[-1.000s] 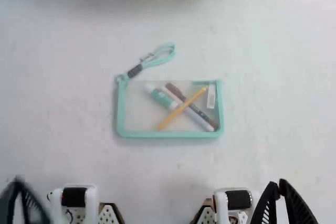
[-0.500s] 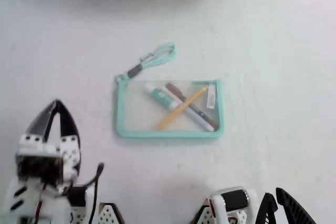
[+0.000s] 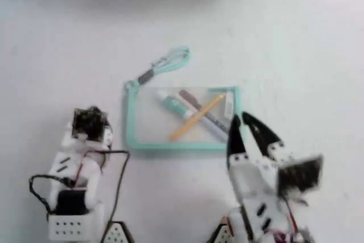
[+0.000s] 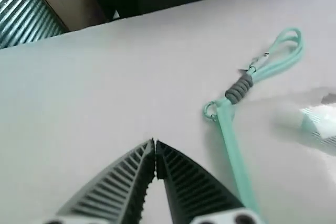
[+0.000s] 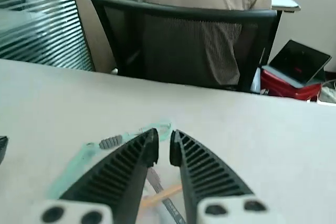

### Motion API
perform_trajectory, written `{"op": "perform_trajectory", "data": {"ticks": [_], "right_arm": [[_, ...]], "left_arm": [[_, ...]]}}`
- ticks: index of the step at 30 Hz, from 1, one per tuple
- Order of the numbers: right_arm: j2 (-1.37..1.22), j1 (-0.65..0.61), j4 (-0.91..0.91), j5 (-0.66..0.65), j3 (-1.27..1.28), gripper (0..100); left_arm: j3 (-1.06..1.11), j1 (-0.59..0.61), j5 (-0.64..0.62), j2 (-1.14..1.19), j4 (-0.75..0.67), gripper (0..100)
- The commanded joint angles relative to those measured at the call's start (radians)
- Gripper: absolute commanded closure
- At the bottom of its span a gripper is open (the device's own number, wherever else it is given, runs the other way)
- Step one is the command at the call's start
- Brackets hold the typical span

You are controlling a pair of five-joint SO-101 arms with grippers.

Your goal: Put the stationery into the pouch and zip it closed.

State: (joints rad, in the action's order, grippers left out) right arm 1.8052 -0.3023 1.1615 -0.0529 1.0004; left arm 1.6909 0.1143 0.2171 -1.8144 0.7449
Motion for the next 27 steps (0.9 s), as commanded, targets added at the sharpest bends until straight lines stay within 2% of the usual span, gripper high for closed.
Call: {"op": "perform_trajectory", "data": {"ticks": [1,4,6,11,15,22,27], "right_arm": [[-0.002,0.002,-0.196,-0.005,0.258,95.0],[-0.002,0.002,-0.288,-0.005,0.457,95.4],[-0.002,0.002,-0.286,-0.005,0.552,95.4],[-0.002,0.002,-0.062,-0.003,0.624,95.4],[-0.002,0.002,0.139,-0.003,0.626,95.4],[-0.004,0.137,0.128,-0.003,0.655,95.4],[-0.004,0.094,0.124,-0.003,0.658,95.4]], "left_arm": [[0.002,-0.001,0.005,-0.005,0.144,98],[0.002,0.005,0.002,-0.005,0.351,97],[-0.009,0.005,-0.002,-0.007,0.414,97],[-0.02,-0.002,-0.002,-0.007,0.549,97],[-0.02,0.005,-0.003,-0.007,0.551,97],[0.002,0.004,0.0,-0.005,0.542,97],[0.002,0.004,0.0,-0.005,0.542,97]]}}
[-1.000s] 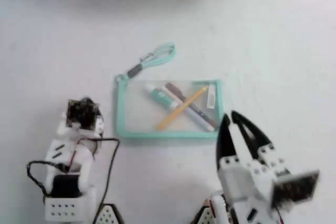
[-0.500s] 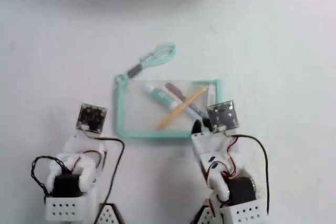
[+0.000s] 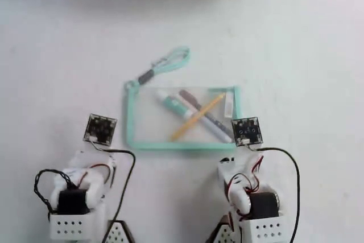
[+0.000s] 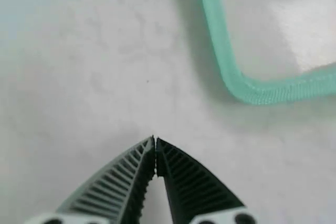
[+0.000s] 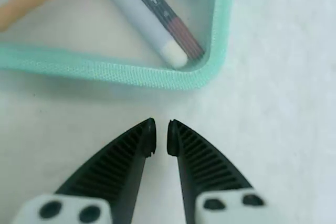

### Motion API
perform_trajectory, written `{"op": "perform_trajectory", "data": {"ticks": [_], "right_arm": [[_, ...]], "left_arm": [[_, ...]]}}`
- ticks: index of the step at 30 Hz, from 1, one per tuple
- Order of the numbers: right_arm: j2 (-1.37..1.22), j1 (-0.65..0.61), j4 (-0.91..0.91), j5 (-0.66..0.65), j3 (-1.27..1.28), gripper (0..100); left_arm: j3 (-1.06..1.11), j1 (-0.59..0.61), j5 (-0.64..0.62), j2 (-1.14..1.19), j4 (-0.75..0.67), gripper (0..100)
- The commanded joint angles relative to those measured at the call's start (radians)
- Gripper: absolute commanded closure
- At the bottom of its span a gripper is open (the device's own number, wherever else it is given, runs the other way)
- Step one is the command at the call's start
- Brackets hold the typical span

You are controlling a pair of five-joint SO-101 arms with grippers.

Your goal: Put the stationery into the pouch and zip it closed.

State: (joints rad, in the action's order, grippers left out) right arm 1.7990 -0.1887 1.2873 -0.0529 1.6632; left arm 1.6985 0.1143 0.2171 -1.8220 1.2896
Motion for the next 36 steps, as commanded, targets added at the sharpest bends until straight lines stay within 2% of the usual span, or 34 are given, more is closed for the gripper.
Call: {"op": "perform_trajectory", "data": {"ticks": [1,7,13,36], "right_arm": [[0.002,-0.028,-0.002,-0.003,-0.005,95.4],[0.002,-0.025,-0.002,-0.005,-0.005,95.4],[0.001,0.042,-0.019,-0.003,0.031,95.4],[0.002,0.044,-0.018,-0.003,0.028,95.4]], "left_arm": [[-0.006,0.004,0.0,0.002,-0.003,97],[-0.006,0.004,0.0,0.002,-0.003,97],[-0.006,0.004,0.0,0.002,-0.003,97],[-0.006,0.004,0.0,0.002,-0.003,97]]}}
